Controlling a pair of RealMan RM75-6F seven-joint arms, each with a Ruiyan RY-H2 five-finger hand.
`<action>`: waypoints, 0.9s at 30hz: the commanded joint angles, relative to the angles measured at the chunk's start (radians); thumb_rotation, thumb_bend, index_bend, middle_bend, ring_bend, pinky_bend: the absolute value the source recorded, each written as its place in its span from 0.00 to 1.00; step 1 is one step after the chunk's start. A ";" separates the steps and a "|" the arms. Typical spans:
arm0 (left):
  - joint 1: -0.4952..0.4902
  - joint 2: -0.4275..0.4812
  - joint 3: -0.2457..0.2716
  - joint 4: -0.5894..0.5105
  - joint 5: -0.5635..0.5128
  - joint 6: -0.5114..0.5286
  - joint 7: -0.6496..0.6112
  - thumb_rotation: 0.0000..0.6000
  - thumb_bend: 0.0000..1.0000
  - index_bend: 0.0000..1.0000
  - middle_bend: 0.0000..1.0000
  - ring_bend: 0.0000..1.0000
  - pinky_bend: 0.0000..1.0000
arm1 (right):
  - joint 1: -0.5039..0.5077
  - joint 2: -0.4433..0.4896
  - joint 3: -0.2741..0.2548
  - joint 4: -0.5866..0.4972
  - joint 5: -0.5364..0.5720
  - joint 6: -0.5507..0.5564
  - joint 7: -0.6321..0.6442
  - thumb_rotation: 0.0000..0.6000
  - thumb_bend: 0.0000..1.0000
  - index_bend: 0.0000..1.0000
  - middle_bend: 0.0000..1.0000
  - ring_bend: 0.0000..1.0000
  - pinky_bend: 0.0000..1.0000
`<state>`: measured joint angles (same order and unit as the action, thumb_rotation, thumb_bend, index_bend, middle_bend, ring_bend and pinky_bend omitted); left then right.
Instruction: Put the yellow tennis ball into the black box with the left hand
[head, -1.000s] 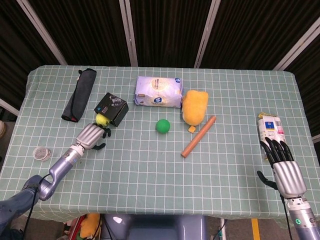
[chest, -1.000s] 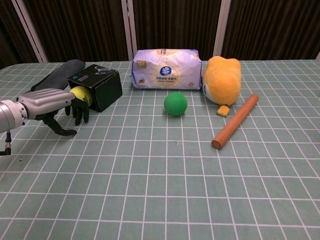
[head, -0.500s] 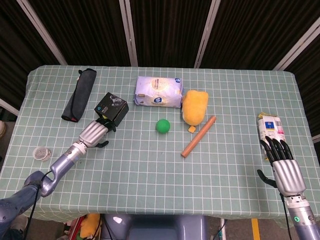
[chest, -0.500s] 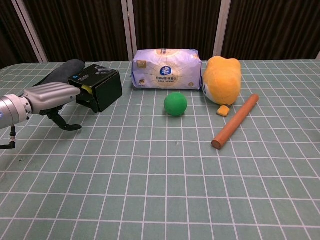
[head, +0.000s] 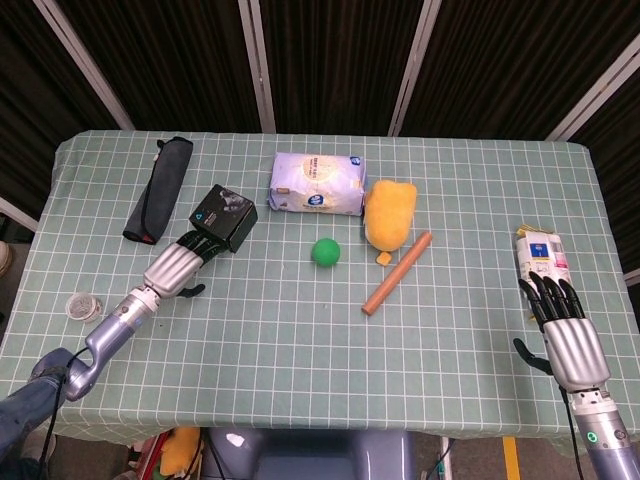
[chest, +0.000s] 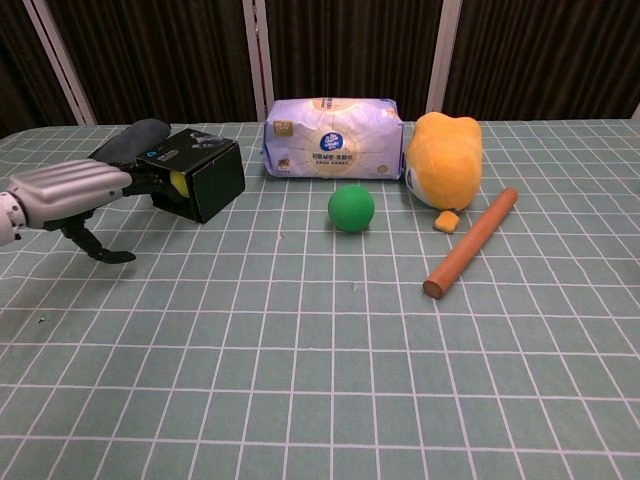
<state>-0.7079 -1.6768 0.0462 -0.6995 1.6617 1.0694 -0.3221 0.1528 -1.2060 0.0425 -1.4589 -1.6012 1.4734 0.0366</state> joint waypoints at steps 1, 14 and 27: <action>0.060 0.096 0.039 -0.117 0.017 0.071 0.023 1.00 0.14 0.15 0.17 0.03 0.13 | -0.003 0.002 -0.002 -0.003 -0.004 0.007 0.000 1.00 0.31 0.00 0.00 0.00 0.00; 0.444 0.502 0.100 -0.705 -0.098 0.519 0.235 1.00 0.01 0.00 0.06 0.00 0.05 | -0.020 0.037 -0.022 -0.043 -0.033 0.033 0.004 1.00 0.31 0.00 0.00 0.00 0.00; 0.594 0.427 0.079 -0.646 -0.024 0.754 0.247 1.00 0.00 0.00 0.01 0.00 0.03 | -0.038 0.055 -0.041 -0.049 -0.082 0.079 0.016 1.00 0.26 0.00 0.00 0.00 0.00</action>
<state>-0.1182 -1.2316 0.1326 -1.3751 1.6226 1.8177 -0.0772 0.1179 -1.1515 0.0014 -1.5095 -1.6870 1.5514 0.0568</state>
